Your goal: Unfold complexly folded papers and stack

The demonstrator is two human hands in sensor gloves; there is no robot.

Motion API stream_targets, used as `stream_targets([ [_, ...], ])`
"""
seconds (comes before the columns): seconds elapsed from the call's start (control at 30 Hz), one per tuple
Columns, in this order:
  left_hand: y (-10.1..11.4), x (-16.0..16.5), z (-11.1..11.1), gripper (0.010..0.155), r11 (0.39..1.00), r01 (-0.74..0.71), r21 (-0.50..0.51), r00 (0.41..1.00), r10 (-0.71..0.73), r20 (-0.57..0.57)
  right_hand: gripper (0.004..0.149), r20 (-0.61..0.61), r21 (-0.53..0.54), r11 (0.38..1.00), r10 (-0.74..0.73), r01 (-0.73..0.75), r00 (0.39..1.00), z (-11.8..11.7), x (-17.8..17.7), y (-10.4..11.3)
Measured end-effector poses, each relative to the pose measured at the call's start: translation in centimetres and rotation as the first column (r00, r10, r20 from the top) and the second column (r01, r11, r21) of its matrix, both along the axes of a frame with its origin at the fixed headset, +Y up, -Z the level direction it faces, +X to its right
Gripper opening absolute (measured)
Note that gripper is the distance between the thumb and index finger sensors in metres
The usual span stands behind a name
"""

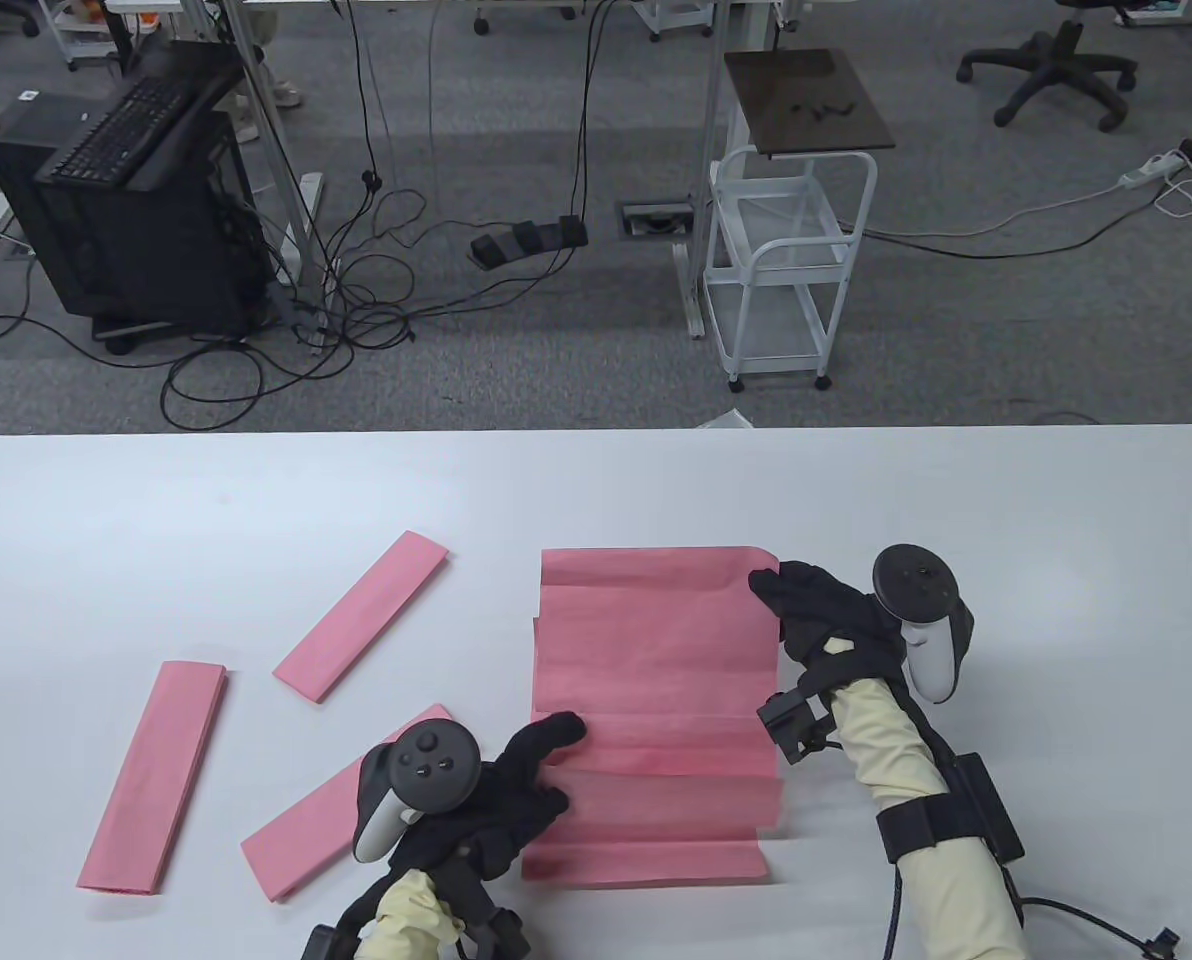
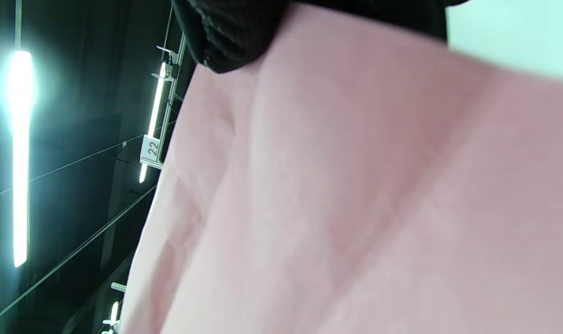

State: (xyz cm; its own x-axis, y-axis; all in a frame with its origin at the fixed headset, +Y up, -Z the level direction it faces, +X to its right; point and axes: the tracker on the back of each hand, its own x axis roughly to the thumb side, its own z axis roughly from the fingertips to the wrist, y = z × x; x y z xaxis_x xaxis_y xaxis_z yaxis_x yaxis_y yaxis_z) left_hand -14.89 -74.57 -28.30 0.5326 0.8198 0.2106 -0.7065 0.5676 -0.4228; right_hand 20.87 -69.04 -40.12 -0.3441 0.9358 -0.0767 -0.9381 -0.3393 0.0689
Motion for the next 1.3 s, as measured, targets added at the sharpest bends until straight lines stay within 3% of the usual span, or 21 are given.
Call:
stream_targets([
  [0.07,0.1,-0.1,0.1,0.036,0.998,0.044,0.036,0.998,-0.042,-0.047,0.039,0.002,-0.013,1.000,0.005,-0.005,1.000,0.0,0.1,-0.4],
  [0.23,0.6,0.2,0.6,0.037,0.978,0.143,0.154,0.987,-0.129,-0.095,0.039,0.019,-0.046,0.999,0.026,-0.025,0.999,-0.1,0.1,-1.6],
  [0.3,1.3,0.4,0.8,0.037,0.954,0.161,0.252,0.986,-0.145,-0.080,0.039,0.032,-0.053,0.998,0.047,-0.046,0.998,-0.3,0.0,-2.3],
  [0.4,2.0,0.7,0.9,0.039,0.937,0.187,0.295,0.981,-0.195,-0.003,0.039,0.050,-0.066,0.997,0.048,-0.044,0.998,-0.6,-0.3,-3.1],
  [0.47,1.6,0.8,0.7,0.039,0.955,0.189,0.230,0.973,-0.213,0.085,0.039,0.046,-0.086,0.995,0.047,-0.043,0.998,-0.8,-0.6,-3.8],
  [0.8,-0.6,0.6,0.0,0.042,0.946,0.309,0.095,0.932,-0.321,0.168,0.039,0.008,-0.112,0.990,0.081,-0.079,0.997,-1.2,-2.4,-6.0],
  [0.97,-1.9,1.1,-0.1,0.055,0.952,0.307,-0.002,0.923,-0.298,0.244,0.039,-0.002,-0.119,0.988,0.095,-0.095,0.995,-1.2,-2.4,-6.4],
  [1.2,-2.7,3.0,0.3,0.043,0.911,0.408,0.054,0.877,-0.408,0.255,0.040,-0.005,-0.129,0.987,0.099,-0.099,0.995,-1.0,-2.4,-6.8],
  [1.3,-3.4,4.1,0.5,0.055,0.879,0.471,0.077,0.839,-0.473,0.269,0.041,-0.007,-0.137,0.985,0.103,-0.103,0.995,-0.9,-2.4,-6.8],
])
